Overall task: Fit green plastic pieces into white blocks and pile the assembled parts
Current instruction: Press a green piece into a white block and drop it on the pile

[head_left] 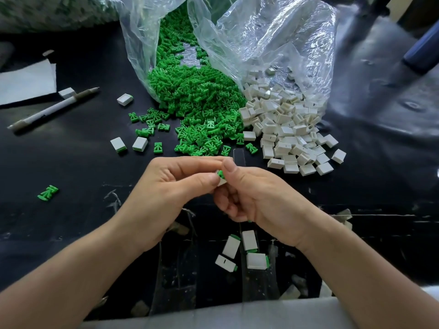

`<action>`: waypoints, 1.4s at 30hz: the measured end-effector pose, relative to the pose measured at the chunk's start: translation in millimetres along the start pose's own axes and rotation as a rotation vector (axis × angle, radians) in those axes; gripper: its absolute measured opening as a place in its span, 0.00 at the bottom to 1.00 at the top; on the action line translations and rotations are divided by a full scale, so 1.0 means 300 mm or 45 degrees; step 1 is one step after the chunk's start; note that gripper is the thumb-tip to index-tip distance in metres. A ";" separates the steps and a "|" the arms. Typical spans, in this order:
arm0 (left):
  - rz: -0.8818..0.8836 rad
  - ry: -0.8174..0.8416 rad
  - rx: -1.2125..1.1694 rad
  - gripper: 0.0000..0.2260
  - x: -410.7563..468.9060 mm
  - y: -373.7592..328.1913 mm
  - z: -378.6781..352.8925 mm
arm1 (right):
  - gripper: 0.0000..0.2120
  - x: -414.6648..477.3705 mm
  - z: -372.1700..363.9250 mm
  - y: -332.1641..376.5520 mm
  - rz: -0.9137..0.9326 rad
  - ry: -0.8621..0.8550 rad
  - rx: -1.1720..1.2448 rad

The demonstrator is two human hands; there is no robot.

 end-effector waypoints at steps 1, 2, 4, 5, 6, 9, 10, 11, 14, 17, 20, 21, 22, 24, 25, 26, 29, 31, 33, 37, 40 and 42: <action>0.000 0.009 0.004 0.11 -0.001 0.000 -0.002 | 0.21 -0.001 0.000 0.002 0.008 0.005 -0.021; -0.003 0.028 0.005 0.11 -0.002 -0.001 -0.007 | 0.22 -0.002 0.000 0.003 0.014 0.009 -0.042; 0.006 0.056 -0.004 0.11 -0.005 -0.001 -0.016 | 0.27 -0.003 -0.001 0.003 0.018 0.015 -0.089; 0.013 0.057 -0.010 0.11 -0.005 0.000 -0.017 | 0.29 -0.003 -0.002 0.002 0.019 0.019 -0.102; 0.019 0.050 -0.019 0.11 -0.005 0.001 -0.016 | 0.30 -0.004 -0.004 0.002 0.019 0.022 -0.110; 0.040 -0.006 -0.018 0.10 -0.003 0.005 -0.002 | 0.24 -0.006 -0.007 0.010 0.031 0.013 -0.117; 0.043 -0.014 -0.012 0.11 -0.003 0.005 -0.001 | 0.22 -0.008 -0.007 0.013 0.030 0.007 -0.124; 0.045 -0.017 -0.011 0.11 -0.004 0.004 -0.002 | 0.22 -0.009 -0.008 0.013 0.022 0.005 -0.132; 0.054 -0.019 -0.007 0.11 -0.005 0.004 -0.007 | 0.22 -0.014 -0.009 0.008 -0.011 0.011 -0.183; 0.057 -0.009 0.027 0.12 -0.005 0.012 -0.002 | 0.21 -0.015 -0.005 0.012 0.001 -0.012 -0.190; 0.060 -0.005 0.044 0.12 -0.004 0.020 0.005 | 0.20 -0.009 0.004 0.009 0.040 -0.086 -0.246; 0.063 -0.016 0.060 0.14 -0.005 0.026 0.009 | 0.19 -0.007 0.008 0.008 0.056 -0.119 -0.264; 0.068 -0.030 0.068 0.14 -0.003 0.031 0.011 | 0.18 -0.005 0.011 0.007 0.074 -0.147 -0.273; 0.069 -0.040 0.057 0.14 -0.003 0.035 0.010 | 0.18 -0.002 0.016 0.008 0.111 -0.181 -0.308; 0.066 -0.039 0.043 0.13 -0.003 0.033 0.007 | 0.19 -0.001 0.018 0.010 0.128 -0.191 -0.339; 0.066 -0.039 0.024 0.12 -0.003 0.032 0.005 | 0.19 -0.001 0.018 0.012 0.142 -0.198 -0.369; 0.077 -0.043 -0.018 0.11 -0.004 0.034 0.002 | 0.17 -0.001 0.015 0.017 0.170 -0.195 -0.402; 0.080 -0.046 -0.022 0.12 -0.006 0.034 0.001 | 0.16 -0.003 0.014 0.021 0.180 -0.195 -0.423; 0.084 -0.051 -0.026 0.12 -0.006 0.033 0.000 | 0.15 -0.004 0.018 0.023 0.189 -0.205 -0.443; 0.101 -0.057 -0.044 0.12 -0.007 0.036 -0.003 | 0.14 -0.008 0.023 0.026 0.197 -0.228 -0.468; 0.112 -0.063 -0.063 0.11 -0.009 0.037 -0.004 | 0.14 -0.012 0.024 0.033 0.205 -0.250 -0.500; 0.122 -0.070 -0.090 0.11 -0.010 0.037 -0.005 | 0.15 -0.013 0.024 0.034 0.214 -0.253 -0.513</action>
Point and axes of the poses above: each hand's wrist, its own x-axis towards the middle knuckle, its own z-axis out of the back of the hand, y = z × x, the point moved 9 cm from there along x, towards the middle knuckle, and after that the axes turned 5 degrees about -y, right-handed, at the moved point
